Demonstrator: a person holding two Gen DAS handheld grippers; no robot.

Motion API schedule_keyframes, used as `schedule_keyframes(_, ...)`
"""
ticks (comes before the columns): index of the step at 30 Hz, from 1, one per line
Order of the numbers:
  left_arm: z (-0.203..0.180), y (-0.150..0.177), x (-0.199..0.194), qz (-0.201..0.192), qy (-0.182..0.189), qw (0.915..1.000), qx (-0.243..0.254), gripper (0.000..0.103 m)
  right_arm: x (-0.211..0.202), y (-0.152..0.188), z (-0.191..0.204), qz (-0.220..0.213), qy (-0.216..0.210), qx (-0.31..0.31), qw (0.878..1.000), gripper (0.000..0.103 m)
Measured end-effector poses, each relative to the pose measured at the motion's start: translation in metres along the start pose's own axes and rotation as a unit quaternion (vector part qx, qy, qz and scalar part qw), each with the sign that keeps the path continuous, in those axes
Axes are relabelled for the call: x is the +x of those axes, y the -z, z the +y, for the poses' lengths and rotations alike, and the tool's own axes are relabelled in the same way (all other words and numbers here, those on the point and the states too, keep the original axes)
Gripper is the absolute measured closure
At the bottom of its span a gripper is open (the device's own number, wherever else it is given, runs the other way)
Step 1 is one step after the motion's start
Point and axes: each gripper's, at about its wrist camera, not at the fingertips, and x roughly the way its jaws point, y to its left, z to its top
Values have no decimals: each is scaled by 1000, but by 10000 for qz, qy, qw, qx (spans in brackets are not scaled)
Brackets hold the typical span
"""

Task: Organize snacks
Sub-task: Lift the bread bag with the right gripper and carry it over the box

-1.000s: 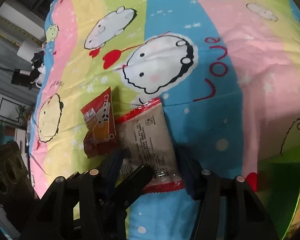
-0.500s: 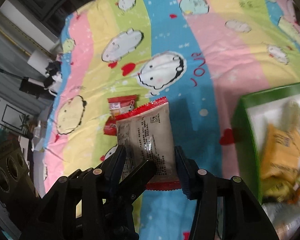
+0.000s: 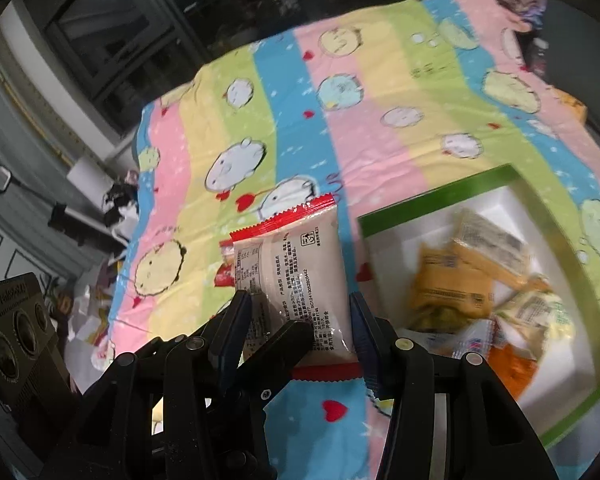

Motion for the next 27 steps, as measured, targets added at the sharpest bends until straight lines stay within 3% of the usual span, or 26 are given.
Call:
schedule_keyframes(14, -57, 11, 46, 501, 572, 9958, 517, 59, -31, 19, -71, -240, 492, 649, 9964, 51)
schedule_keyframes(27, -79, 22, 90, 1076, 707, 9889, 739, 59, -19, 27, -121, -47, 665, 1169, 9909, 51)
